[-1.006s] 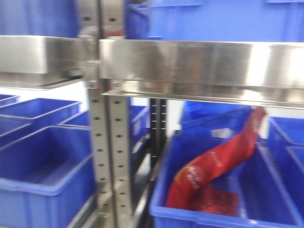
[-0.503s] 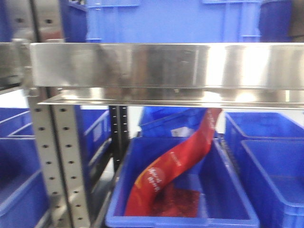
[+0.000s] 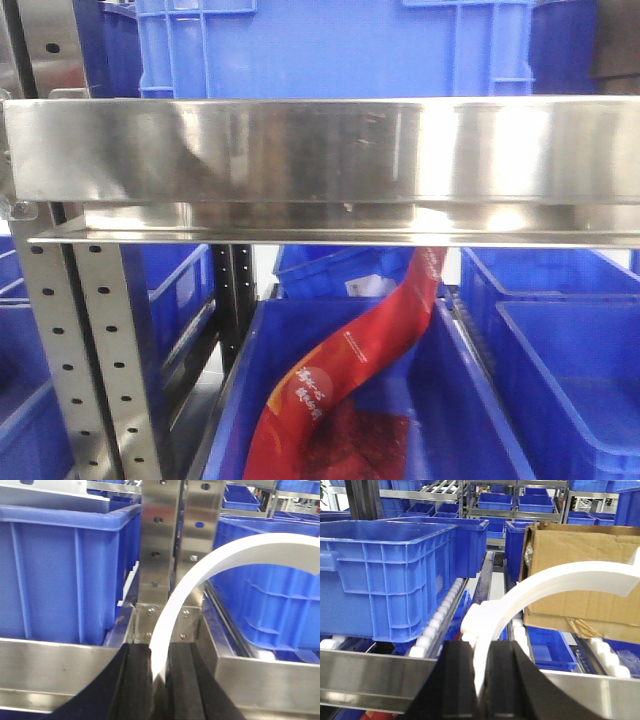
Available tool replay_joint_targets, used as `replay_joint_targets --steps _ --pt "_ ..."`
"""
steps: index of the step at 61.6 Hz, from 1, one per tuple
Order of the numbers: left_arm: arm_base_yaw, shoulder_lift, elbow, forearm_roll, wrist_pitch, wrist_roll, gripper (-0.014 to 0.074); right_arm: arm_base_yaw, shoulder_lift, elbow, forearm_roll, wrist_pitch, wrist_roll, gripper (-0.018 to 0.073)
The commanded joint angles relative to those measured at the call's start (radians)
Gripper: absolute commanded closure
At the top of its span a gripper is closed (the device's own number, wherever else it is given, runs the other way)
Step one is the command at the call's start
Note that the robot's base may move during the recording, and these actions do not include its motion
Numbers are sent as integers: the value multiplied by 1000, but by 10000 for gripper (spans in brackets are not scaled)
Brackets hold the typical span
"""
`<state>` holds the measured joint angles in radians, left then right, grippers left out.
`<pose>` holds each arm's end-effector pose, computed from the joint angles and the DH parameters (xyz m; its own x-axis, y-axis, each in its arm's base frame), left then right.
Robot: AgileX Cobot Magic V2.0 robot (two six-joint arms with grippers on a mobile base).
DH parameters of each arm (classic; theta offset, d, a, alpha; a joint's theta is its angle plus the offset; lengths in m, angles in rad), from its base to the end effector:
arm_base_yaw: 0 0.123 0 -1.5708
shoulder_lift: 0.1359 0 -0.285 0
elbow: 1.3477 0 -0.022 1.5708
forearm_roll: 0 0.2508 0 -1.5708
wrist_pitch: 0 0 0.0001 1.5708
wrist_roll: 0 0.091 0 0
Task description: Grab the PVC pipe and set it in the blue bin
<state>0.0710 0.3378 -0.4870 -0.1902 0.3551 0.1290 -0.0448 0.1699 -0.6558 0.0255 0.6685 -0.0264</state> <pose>0.0755 -0.0006 0.3228 -0.1119 -0.0575 -0.9921 -0.0112 0.9983 -0.0567 0.0176 0.0007 0.3545 -0.0952 -0.0021 -0.9955 0.0285 0.9996 -0.0049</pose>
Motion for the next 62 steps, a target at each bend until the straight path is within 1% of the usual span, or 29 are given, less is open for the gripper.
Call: replay_joint_targets --steps 1,62 --pt "3 -2 -1 -6 -28 -2 707 -1 -2 0 -1 -26 1 728" --pt "3 -2 -1 -6 -28 -2 707 -1 -2 0 -1 -26 1 728"
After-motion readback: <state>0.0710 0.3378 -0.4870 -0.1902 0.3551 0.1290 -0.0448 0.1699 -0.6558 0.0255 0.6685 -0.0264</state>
